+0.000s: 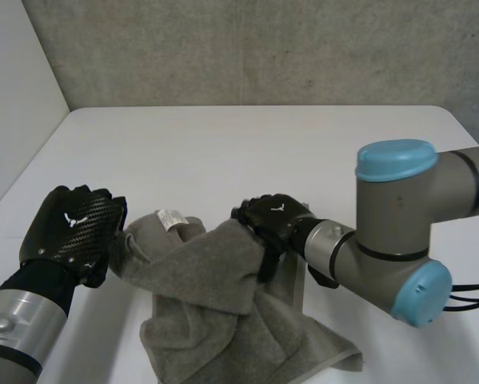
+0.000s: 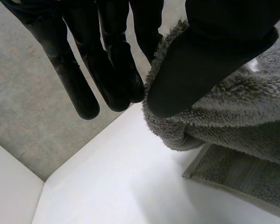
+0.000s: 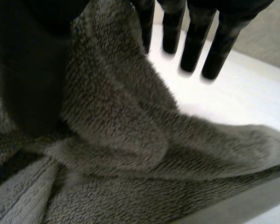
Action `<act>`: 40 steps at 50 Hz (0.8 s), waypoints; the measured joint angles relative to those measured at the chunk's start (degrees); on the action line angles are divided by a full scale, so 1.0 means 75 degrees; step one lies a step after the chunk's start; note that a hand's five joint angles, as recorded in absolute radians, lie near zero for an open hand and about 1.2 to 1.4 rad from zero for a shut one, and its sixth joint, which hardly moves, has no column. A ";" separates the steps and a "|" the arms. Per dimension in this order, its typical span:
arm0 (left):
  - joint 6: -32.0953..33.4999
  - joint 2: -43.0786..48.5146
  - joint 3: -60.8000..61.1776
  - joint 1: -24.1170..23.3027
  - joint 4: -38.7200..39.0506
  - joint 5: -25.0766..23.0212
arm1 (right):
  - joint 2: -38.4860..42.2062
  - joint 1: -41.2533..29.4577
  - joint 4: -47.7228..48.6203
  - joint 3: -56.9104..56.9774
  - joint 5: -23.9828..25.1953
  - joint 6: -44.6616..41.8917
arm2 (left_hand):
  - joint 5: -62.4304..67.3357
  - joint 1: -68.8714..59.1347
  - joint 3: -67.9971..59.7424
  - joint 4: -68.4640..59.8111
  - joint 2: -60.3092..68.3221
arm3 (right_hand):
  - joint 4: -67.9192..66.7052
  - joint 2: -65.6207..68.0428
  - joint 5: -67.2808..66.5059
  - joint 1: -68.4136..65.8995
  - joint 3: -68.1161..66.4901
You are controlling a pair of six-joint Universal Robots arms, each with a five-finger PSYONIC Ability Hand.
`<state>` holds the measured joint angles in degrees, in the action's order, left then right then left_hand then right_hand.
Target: Fold the towel.
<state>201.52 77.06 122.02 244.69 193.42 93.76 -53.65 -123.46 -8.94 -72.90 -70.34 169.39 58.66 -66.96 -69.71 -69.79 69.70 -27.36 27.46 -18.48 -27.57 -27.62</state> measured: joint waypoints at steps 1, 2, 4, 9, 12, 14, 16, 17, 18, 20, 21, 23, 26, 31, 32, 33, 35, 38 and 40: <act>0.0000 0.0005 -0.0016 0.0043 0.0005 0.0000 | 0.0112 -0.0017 -0.0148 0.0143 -0.0022 -0.0060 | 0.0000 0.0000 0.0000 0.0000 0.0000 | -0.1534 0.1605 -0.1522 -0.1531 -0.1550; 0.0000 0.0007 -0.0023 0.0063 0.0006 -0.0001 | 0.0174 -0.0024 -0.0248 0.0237 -0.0044 -0.0104 | 0.0000 0.0000 0.0000 0.0000 0.0000 | -0.2321 0.2421 -0.2299 -0.2308 -0.2336; 0.0002 0.0032 -0.0073 0.0166 0.0024 -0.0007 | 0.0346 -0.0036 -0.0580 0.0557 -0.0136 -0.0257 | 0.0000 0.0000 0.0000 0.0000 0.0000 | -0.4553 0.4816 -0.4475 -0.4674 -0.4487; 0.0021 0.0283 -0.0659 0.0587 0.0168 -0.0131 | 0.0056 0.0033 -0.0829 0.1585 -0.1099 -0.0931 | 0.0000 0.0000 -0.0002 -0.0001 0.0003 | -0.6527 0.6378 -0.6234 -0.6522 -0.6470; 0.0011 0.0555 -0.1238 0.0746 0.0307 -0.0207 | -0.0496 0.0064 -0.0146 0.1832 -0.1618 -0.1202 | 0.0000 0.0000 -0.0002 -0.0001 0.0005 | -0.6527 0.6378 -0.6234 -0.6522 -0.6471; -0.0022 0.0898 -0.2004 0.0827 0.0503 -0.0251 | -0.1266 0.0082 0.1111 0.1795 -0.2008 -0.1376 | 0.0000 0.0000 -0.0004 -0.0001 0.0005 | -0.6528 0.6394 -0.6234 -0.6523 -0.6470; -0.0072 0.1130 -0.2593 0.0805 0.0696 -0.0247 | -0.1871 0.0088 0.2262 0.1557 -0.2183 -0.1424 | 0.0000 0.0000 -0.0005 -0.0002 0.0007 | -0.6528 0.6398 -0.6234 -0.6524 -0.6470; -0.0105 0.1219 -0.2827 0.0782 0.0791 -0.0237 | -0.2060 0.0089 0.2637 0.1459 -0.2222 -0.1428 | 0.0000 0.0000 -0.0005 -0.0002 0.0007 | -0.6528 0.6398 -0.6234 -0.6524 -0.6470; -0.0221 0.1392 -0.3307 0.0713 0.1049 -0.0185 | -0.2470 0.0087 0.3481 0.1193 -0.2290 -0.1427 | 0.0000 0.0000 -0.0005 -0.0002 0.0007 | -0.6529 0.6398 -0.6234 -0.6525 -0.6471; -0.0451 0.1575 -0.3846 0.0612 0.1476 -0.0073 | -0.2957 0.0078 0.4533 0.0765 -0.2333 -0.1412 | 0.0000 0.0000 -0.0006 -0.0002 0.0007 | -0.6529 0.6398 -0.6234 -0.6535 -0.6474; -0.0574 0.1633 -0.4008 0.0576 0.1677 -0.0011 | -0.3114 0.0070 0.4867 0.0594 -0.2335 -0.1406 | 0.0000 0.0000 -0.0006 -0.0003 0.0007 | -0.6529 0.6398 -0.6234 -0.6543 -0.6489; -0.0942 0.1745 -0.4295 0.0496 0.2249 0.0183 | -0.3353 0.0049 0.5338 0.0260 -0.2325 -0.1405 | 0.0000 0.0000 -0.0006 -0.0004 0.0007 | -0.6529 0.6398 -0.6269 -0.6555 -0.6546; -0.1394 0.1816 -0.4278 0.0436 0.2958 0.0425 | -0.3401 0.0021 0.5210 -0.0063 -0.2277 -0.1450 | 0.0040 0.0000 -0.0006 -0.0002 0.0007 | -0.6529 0.6399 -0.6333 -0.6555 -0.6564; -0.1753 0.1856 -0.3482 0.0419 0.3728 0.0579 | -0.2911 0.0015 0.3795 -0.0313 -0.2207 -0.1713 | 0.0042 0.0000 -0.0006 -0.0002 0.0007 | -0.6530 0.6399 -0.6339 -0.6557 -0.6564; -0.1774 0.1874 -0.3313 0.0421 0.3793 0.0577 | -0.2824 0.0019 0.3587 -0.0349 -0.2201 -0.1767 | 0.0043 0.0000 -0.0006 -0.0002 0.0007 | -0.6530 0.6399 -0.6339 -0.6557 -0.6565; -0.1798 0.1920 -0.2998 0.0425 0.3895 0.0563 | -0.2620 0.0035 0.3112 -0.0455 -0.2191 -0.1903 | 0.0043 0.0000 -0.0006 -0.0003 0.0007 | -0.6530 0.6399 -0.6339 -0.6557 -0.6565; -0.1808 0.2036 -0.2508 0.0437 0.3987 0.0505 | -0.2364 0.0071 0.2580 -0.0625 -0.2176 -0.2097 | 0.0044 0.0000 -0.0006 -0.0004 0.0007 | -0.6530 0.6399 -0.6339 -0.6557 -0.6580; -0.1792 0.2356 -0.1838 0.0483 0.4004 0.0366 | -0.2004 0.0172 0.2180 -0.1068 -0.2136 -0.2374 | 0.0044 0.0000 -0.0006 -0.0004 0.0007 | -0.6530 0.6416 -0.6339 -0.6557 -0.6582; -0.1776 0.2599 -0.1484 0.0527 0.3982 0.0276 | -0.1831 0.0237 0.2163 -0.1381 -0.2092 -0.2511 | 0.0044 0.0000 -0.0007 -0.0003 0.0008 | -0.6530 0.6460 -0.6336 -0.6552 -0.6578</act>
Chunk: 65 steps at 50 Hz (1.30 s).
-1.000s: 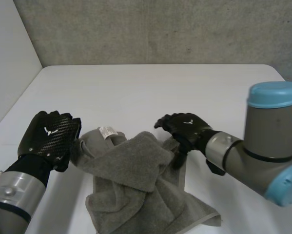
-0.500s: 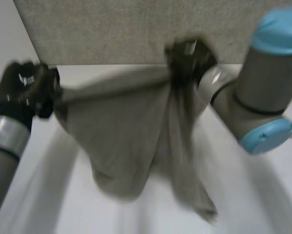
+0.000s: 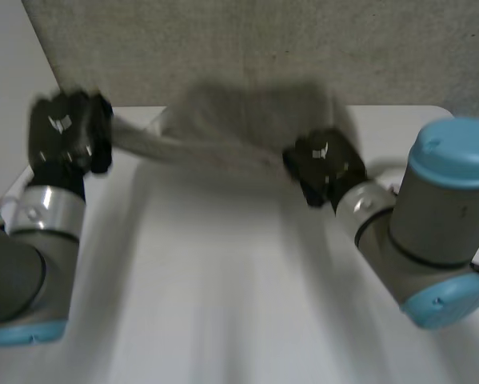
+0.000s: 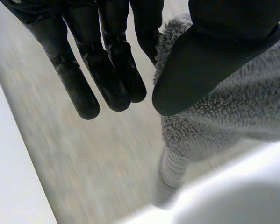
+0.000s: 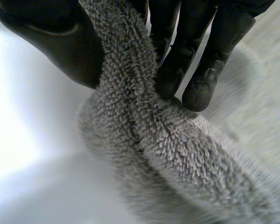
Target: Fold the towel.
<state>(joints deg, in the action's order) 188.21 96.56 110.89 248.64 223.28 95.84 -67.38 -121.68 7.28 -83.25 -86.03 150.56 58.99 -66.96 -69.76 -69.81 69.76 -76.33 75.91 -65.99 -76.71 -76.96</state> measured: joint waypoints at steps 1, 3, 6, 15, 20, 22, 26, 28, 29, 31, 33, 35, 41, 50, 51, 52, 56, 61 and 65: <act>0.0007 0.0093 0.0106 0.0018 -0.0024 -0.0026 | 0.0048 0.0017 0.0025 -0.0105 0.0017 -0.0035 | 0.0000 0.0000 0.0000 0.0001 0.0000 | 0.0001 0.0000 0.0000 0.0001 0.0002; 0.0033 0.0401 0.0389 0.0086 -0.0154 -0.0090 | 0.0211 0.0069 0.0205 -0.0495 0.0092 -0.0151 | 0.0000 0.0000 0.0000 0.0000 0.0000 | 0.0347 -0.0375 0.0326 0.0414 0.0403; 0.0066 0.0731 0.0589 0.0188 -0.0502 -0.0132 | 0.0370 0.0101 0.0459 -0.0934 0.0173 -0.0271 | 0.0000 0.0000 0.0001 -0.0001 -0.0001 | 0.2753 -0.2781 0.2644 0.2813 0.2854; 0.0093 0.0857 0.0543 0.0597 -0.1541 -0.0144 | 0.0306 0.0180 0.0683 -0.1505 0.0151 -0.0336 | -0.0007 0.0000 0.0000 0.0000 0.0000 | 0.8185 -0.8232 0.8341 0.8446 0.8394; 0.0080 0.0619 0.0520 0.0785 -0.1655 -0.0144 | 0.0105 0.0483 0.0634 -0.1612 0.0100 -0.0187 | -0.0007 0.0000 0.0000 0.0000 0.0000 | 0.8185 -0.8232 0.8341 0.8457 0.8394; 0.0068 0.0535 0.0533 0.0821 -0.1657 -0.0142 | 0.0054 0.0612 0.0594 -0.1641 0.0095 -0.0072 | -0.0007 0.0000 0.0000 -0.0001 0.0000 | 0.8185 -0.8232 0.8341 0.8474 0.8394; 0.0040 0.0360 0.0590 0.0857 -0.1648 -0.0141 | -0.0014 0.1001 0.0384 -0.1689 0.0107 0.0444 | -0.0007 0.0000 0.0000 0.0000 0.0000 | 0.8185 -0.8232 0.8339 0.8482 0.8394; 0.0028 0.0288 0.0628 0.0865 -0.1641 -0.0142 | -0.0018 0.1237 0.0202 -0.1711 0.0136 0.0816 | -0.0007 0.0000 0.0000 0.0000 0.0000 | 0.8185 -0.8232 0.8341 0.8482 0.8394; 0.0024 0.0262 0.0646 0.0869 -0.1639 -0.0143 | -0.0017 0.1351 0.0082 -0.1738 0.0162 0.1006 | -0.0007 0.0000 0.0000 0.0000 -0.0001 | 0.8185 -0.8232 0.8341 0.8482 0.8394; 0.0019 0.0232 0.0680 0.0877 -0.1639 -0.0147 | -0.0021 0.1523 -0.0127 -0.1829 0.0225 0.1264 | -0.0007 0.0000 0.0000 -0.0001 0.0000 | 0.8185 -0.8232 0.8341 0.8482 0.8394; 0.0018 0.0220 0.0707 0.0882 -0.1639 -0.0150 | -0.0038 0.1626 -0.0256 -0.1924 0.0291 0.1394 | -0.0007 0.0000 0.0000 -0.0001 0.0000 | 0.8185 -0.8232 0.8341 0.8482 0.8394; 0.0018 0.0217 0.0741 0.0887 -0.1641 -0.0154 | -0.0085 0.1718 -0.0359 -0.2056 0.0384 0.1477 | -0.0007 0.0000 0.0000 0.0000 0.0000 | 0.8182 -0.8222 0.8327 0.8455 0.8386; 0.0018 0.0225 0.0833 0.0893 -0.1644 -0.0157 | -0.0508 0.2031 -0.0508 -0.2778 0.0952 0.1552 | -0.0007 0.0000 0.0000 -0.0001 0.0000 | 0.7301 -0.7291 0.7167 0.7324 0.7372; 0.0019 0.0235 0.0852 0.0910 -0.1635 -0.0158 | -0.1003 0.2215 -0.0432 -0.3822 0.1612 0.1458 | -0.0007 0.0000 0.0000 -0.0001 0.0000 | 0.6878 -0.6954 0.6743 0.6979 0.7027; 0.0020 0.0236 0.0852 0.0911 -0.1635 -0.0157 | -0.1028 0.2215 -0.0390 -0.3911 0.1636 0.1394 | -0.0007 0.0000 0.0000 0.0000 0.0000 | 0.6878 -0.6954 0.6743 0.6979 0.7027; 0.0019 0.0237 0.0852 0.0912 -0.1635 -0.0158 | -0.1043 0.2213 -0.0346 -0.3984 0.1647 0.1319 | -0.0007 0.0000 0.0000 -0.0001 0.0000 | 0.6878 -0.6954 0.6743 0.6979 0.7027; 0.0019 0.0239 0.0855 0.0914 -0.1634 -0.0157 | -0.1062 0.2223 -0.0112 -0.4215 0.1601 0.0888 | -0.0007 0.0000 0.0000 -0.0001 0.0000 | 0.6887 -0.6954 0.6771 0.6979 0.7027; 0.0019 0.0239 0.0866 0.0914 -0.1631 -0.0157 | -0.1047 0.2266 0.0171 -0.4415 0.1498 0.0347 | -0.0007 0.0000 0.0000 0.0000 0.0000 | 0.6896 -0.6975 0.6894 0.7005 0.7042; 0.0019 0.0240 0.0878 0.0914 -0.1626 -0.0157 | -0.1029 0.2271 0.0375 -0.4481 0.1453 0.0128 | -0.0007 0.0000 0.0000 0.0000 0.0000 | 0.6896 -0.6976 0.6915 0.7005 0.7042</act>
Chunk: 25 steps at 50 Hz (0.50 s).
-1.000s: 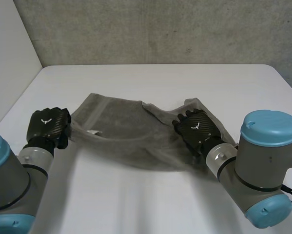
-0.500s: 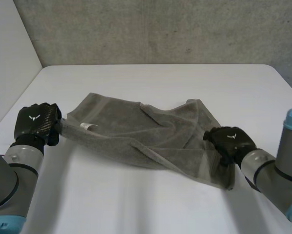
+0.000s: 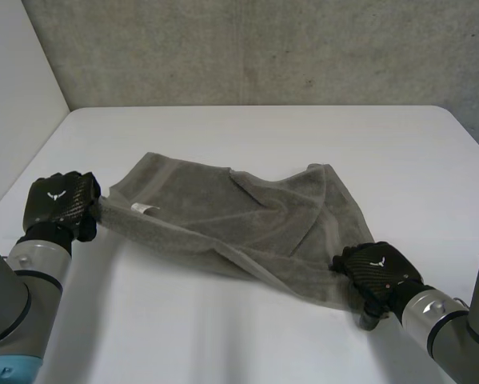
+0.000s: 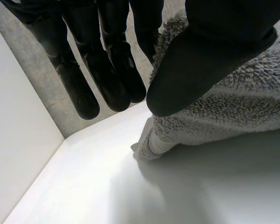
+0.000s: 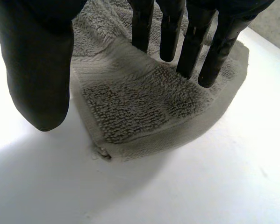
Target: Fold the towel.
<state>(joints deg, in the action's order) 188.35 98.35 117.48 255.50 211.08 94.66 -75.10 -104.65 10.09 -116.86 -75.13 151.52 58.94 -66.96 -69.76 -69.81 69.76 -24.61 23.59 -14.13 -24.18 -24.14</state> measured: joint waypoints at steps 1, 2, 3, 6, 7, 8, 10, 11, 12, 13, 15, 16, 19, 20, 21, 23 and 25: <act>0.0000 0.0000 0.0001 0.0000 0.0001 0.0000 | 0.0004 -0.0001 0.0032 -0.0003 -0.0003 -0.0013 | 0.0000 0.0000 0.0000 -0.0001 0.0000 | 0.0000 0.0006 -0.0004 -0.0002 -0.0002; 0.0000 0.0000 0.0003 0.0000 0.0002 0.0000 | 0.0012 -0.0003 0.0104 -0.0006 -0.0008 -0.0029 | 0.0000 0.0000 0.0000 -0.0001 0.0000 | -0.0032 0.0047 -0.0074 -0.0045 -0.0039; 0.0000 0.0000 0.0004 0.0000 0.0002 0.0000 | 0.0020 -0.0005 0.0173 -0.0005 -0.0011 -0.0036 | 0.0000 0.0000 0.0000 -0.0001 0.0000 | -0.0034 0.0048 -0.0116 -0.0057 -0.0045; 0.0000 0.0000 0.0009 -0.0004 0.0003 0.0000 | 0.0044 -0.0006 0.0323 0.0005 -0.0015 -0.0035 | -0.0001 0.0000 0.0000 -0.0001 0.0000 | -0.0210 0.0252 -0.0353 -0.0240 -0.0259; 0.0000 0.0000 0.0011 -0.0006 0.0004 0.0000 | 0.0062 -0.0006 0.0406 0.0022 -0.0015 -0.0027 | 0.0000 0.0000 0.0000 -0.0001 0.0000 | -0.0511 0.0607 -0.0679 -0.0605 -0.0587; 0.0000 -0.0001 0.0012 -0.0007 0.0003 0.0000 | 0.0069 -0.0005 0.0434 0.0031 -0.0016 -0.0022 | 0.0000 0.0000 0.0000 0.0000 0.0000 | -0.0774 0.0897 -0.0932 -0.0836 -0.0854; 0.0000 -0.0004 0.0015 -0.0012 0.0001 -0.0003 | 0.0097 0.0001 0.0510 0.0069 -0.0014 -0.0005 | 0.0000 0.0000 0.0000 0.0000 0.0000 | -0.1860 0.2053 -0.1964 -0.1978 -0.1946; 0.0000 -0.0005 0.0016 -0.0014 0.0000 -0.0004 | 0.0105 0.0003 0.0525 0.0083 -0.0013 0.0000 | 0.0000 0.0000 0.0000 0.0000 0.0000 | -0.2098 0.2291 -0.2189 -0.2169 -0.2181; 0.0000 -0.0006 0.0018 -0.0016 -0.0002 -0.0006 | 0.0123 0.0008 0.0542 0.0110 -0.0013 0.0006 | 0.0000 0.0000 0.0000 0.0000 0.0000 | -0.2643 0.2832 -0.2668 -0.2713 -0.2727; 0.0000 -0.0008 0.0021 -0.0019 -0.0004 -0.0008 | 0.0151 0.0014 0.0553 0.0145 -0.0013 0.0013 | 0.0000 0.0000 0.0000 -0.0001 0.0000 | -0.3124 0.3298 -0.3185 -0.3217 -0.3225; 0.0000 -0.0011 0.0023 -0.0021 -0.0005 -0.0009 | 0.0191 0.0019 0.0560 0.0187 -0.0015 0.0018 | -0.0001 0.0000 0.0000 -0.0001 0.0000 | -0.3567 0.3648 -0.3588 -0.3626 -0.3599; 0.0000 -0.0014 0.0024 -0.0023 -0.0007 -0.0010 | 0.0228 0.0023 0.0563 0.0224 -0.0019 0.0022 | 0.0000 0.0000 0.0000 -0.0001 0.0000 | -0.3724 0.3802 -0.3774 -0.3794 -0.3740; 0.0000 -0.0020 0.0027 -0.0029 -0.0013 -0.0011 | 0.0321 0.0028 0.0562 0.0313 -0.0045 0.0025 | 0.0000 0.0000 0.0000 0.0000 0.0000 | -0.3782 0.3878 -0.3851 -0.3885 -0.3806; 0.0000 -0.0021 0.0027 -0.0032 -0.0015 -0.0012 | 0.0355 0.0027 0.0559 0.0348 -0.0065 0.0026 | 0.0000 0.0000 0.0000 0.0000 0.0000 | -0.3751 0.3858 -0.3811 -0.3836 -0.3784; 0.0000 -0.0022 0.0028 -0.0033 -0.0016 -0.0012 | 0.0370 0.0027 0.0558 0.0364 -0.0074 0.0026 | 0.0000 0.0000 0.0000 -0.0001 0.0000 | -0.3736 0.3842 -0.3794 -0.3800 -0.3775; 0.0000 -0.0023 0.0032 -0.0038 -0.0018 -0.0012 | 0.0412 0.0023 0.0554 0.0415 -0.0110 0.0026 | -0.0001 0.0000 0.0000 -0.0001 0.0000 | -0.3576 0.3695 -0.3627 -0.3626 -0.3629; 0.0000 -0.0024 0.0038 -0.0043 -0.0019 -0.0012 | 0.0437 0.0018 0.0552 0.0452 -0.0137 0.0026 | 0.0000 0.0000 0.0000 0.0000 0.0000 | -0.3455 0.3586 -0.3518 -0.3513 -0.3519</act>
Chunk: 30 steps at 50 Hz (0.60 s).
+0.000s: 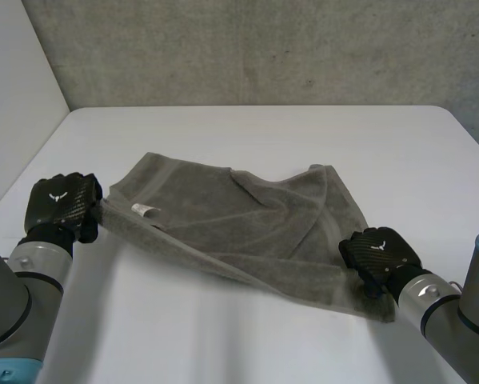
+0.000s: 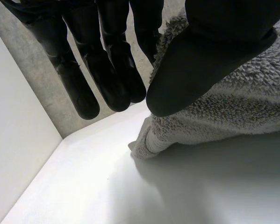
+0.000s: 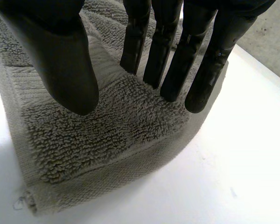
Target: Fold the towel.
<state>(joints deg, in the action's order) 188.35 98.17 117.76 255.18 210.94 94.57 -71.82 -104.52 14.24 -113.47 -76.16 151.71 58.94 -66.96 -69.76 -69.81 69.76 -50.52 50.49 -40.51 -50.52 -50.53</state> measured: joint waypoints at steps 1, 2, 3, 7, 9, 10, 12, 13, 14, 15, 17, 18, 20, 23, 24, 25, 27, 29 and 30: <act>0.0000 0.0000 0.0002 -0.0001 0.0000 0.0000 | 0.0008 -0.0002 0.0000 0.0012 -0.0006 0.0000 | 0.0000 0.0000 0.0000 -0.0001 0.0000 | 0.0007 -0.0007 0.0007 0.0009 0.0009; 0.0000 0.0000 0.0008 -0.0002 -0.0001 0.0000 | 0.0024 -0.0007 0.0000 0.0032 -0.0017 0.0000 | 0.0000 0.0000 0.0000 0.0000 0.0000 | 0.0009 -0.0004 0.0005 0.0006 0.0012; 0.0000 0.0000 0.0010 -0.0003 -0.0001 0.0000 | 0.0032 -0.0010 0.0002 0.0041 -0.0019 -0.0001 | 0.0000 0.0000 0.0000 0.0000 0.0000 | -0.0007 0.0012 -0.0016 -0.0015 -0.0011; 0.0000 -0.0001 0.0026 -0.0007 -0.0001 -0.0003 | 0.0107 -0.0025 0.0011 0.0109 -0.0028 -0.0001 | 0.0000 0.0000 0.0000 0.0000 0.0000 | -0.1706 0.1738 -0.1755 -0.1741 -0.1693; 0.0000 -0.0010 0.0032 -0.0015 -0.0001 -0.0006 | 0.0141 -0.0022 0.0016 0.0164 -0.0032 0.0009 | 0.0000 0.0000 0.0000 0.0000 0.0000 | -0.3134 0.3129 -0.3183 -0.3145 -0.3087; 0.0000 -0.0014 0.0034 -0.0018 -0.0002 -0.0007 | 0.0144 -0.0019 0.0018 0.0184 -0.0033 0.0013 | 0.0000 0.0000 0.0000 -0.0001 0.0000 | -0.3281 0.3223 -0.3322 -0.3274 -0.3270; 0.0000 -0.0048 0.0039 -0.0028 -0.0004 -0.0009 | 0.0133 0.0009 0.0019 0.0255 -0.0038 0.0034 | 0.0000 0.0000 0.0000 -0.0001 0.0000 | -0.3451 0.3261 -0.3452 -0.3392 -0.3469; 0.0000 -0.0063 0.0042 -0.0031 -0.0006 -0.0010 | 0.0120 0.0025 0.0017 0.0283 -0.0040 0.0044 | 0.0000 0.0000 0.0000 -0.0001 0.0000 | -0.3451 0.3261 -0.3454 -0.3392 -0.3471; 0.0000 -0.0091 0.0044 -0.0035 -0.0007 -0.0010 | 0.0084 0.0060 0.0008 0.0328 -0.0043 0.0063 | 0.0000 0.0000 0.0000 -0.0001 0.0000 | -0.3451 0.3261 -0.3452 -0.3392 -0.3472; 0.0000 -0.0116 0.0048 -0.0039 -0.0011 -0.0010 | 0.0044 0.0094 -0.0001 0.0371 -0.0046 0.0082 | -0.0001 0.0000 0.0000 -0.0001 0.0000 | -0.3451 0.3261 -0.3452 -0.3392 -0.3472; 0.0003 -0.0207 0.0062 -0.0050 -0.0028 -0.0014 | -0.0099 0.0195 -0.0052 0.0469 -0.0047 0.0132 | 0.0000 0.0000 0.0000 -0.0001 0.0000 | -0.3451 0.3261 -0.3452 -0.3392 -0.3472; 0.0006 -0.0289 0.0077 -0.0056 -0.0050 -0.0020 | -0.0226 0.0266 -0.0101 0.0536 -0.0044 0.0162 | -0.0001 0.0000 0.0000 -0.0001 0.0000 | -0.3451 0.3261 -0.3452 -0.3392 -0.3472; 0.0011 -0.0476 0.0097 -0.0068 -0.0109 -0.0049 | -0.0500 0.0392 -0.0256 0.0660 -0.0031 0.0201 | 0.0000 0.0000 0.0000 -0.0001 0.0000 | -0.3451 0.3261 -0.3453 -0.3392 -0.3472; 0.0018 -0.0849 0.0122 -0.0082 -0.0277 -0.0140 | -0.0976 0.0566 -0.0665 0.0902 0.0018 0.0227 | 0.0000 0.0000 0.0000 0.0000 0.0000 | -0.3451 0.3261 -0.3452 -0.3393 -0.3472; 0.0018 -0.0953 0.0122 -0.0085 -0.0338 -0.0171 | -0.1108 0.0612 -0.0822 0.0985 0.0038 0.0228 | 0.0000 0.0000 0.0000 0.0000 0.0000 | -0.3451 0.3262 -0.3452 -0.3393 -0.3472; 0.0017 -0.1196 0.0116 -0.0090 -0.0482 -0.0245 | -0.1356 0.0697 -0.1135 0.1160 0.0099 0.0224 | 0.0000 0.0000 0.0000 0.0000 0.0000 | -0.3451 0.3262 -0.3452 -0.3394 -0.3472; 0.0011 -0.1598 0.0098 -0.0093 -0.0743 -0.0367 | -0.1763 0.0844 -0.1694 0.1506 0.0220 0.0203 | 0.0000 0.0000 0.0000 0.0000 0.0000 | -0.3451 0.3262 -0.3453 -0.3394 -0.3472; -0.0004 -0.2060 0.0043 -0.0090 -0.1049 -0.0496 | -0.2189 0.1013 -0.2377 0.1979 0.0408 0.0149 | -0.0001 0.0000 0.0000 -0.0001 0.0000 | -0.3451 0.3262 -0.3452 -0.3394 -0.3472; -0.0015 -0.2284 0.0005 -0.0089 -0.1200 -0.0552 | -0.2366 0.1095 -0.2719 0.2231 0.0503 0.0105 | -0.0001 0.0000 0.0000 0.0000 0.0000 | -0.3451 0.3262 -0.3452 -0.3394 -0.3472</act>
<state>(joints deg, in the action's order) 188.24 81.04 117.80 254.52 201.94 90.42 -89.57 -96.31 -6.16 -96.74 -72.38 152.50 58.94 -66.96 -69.76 -69.81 69.76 -76.41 74.95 -66.41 -75.98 -76.57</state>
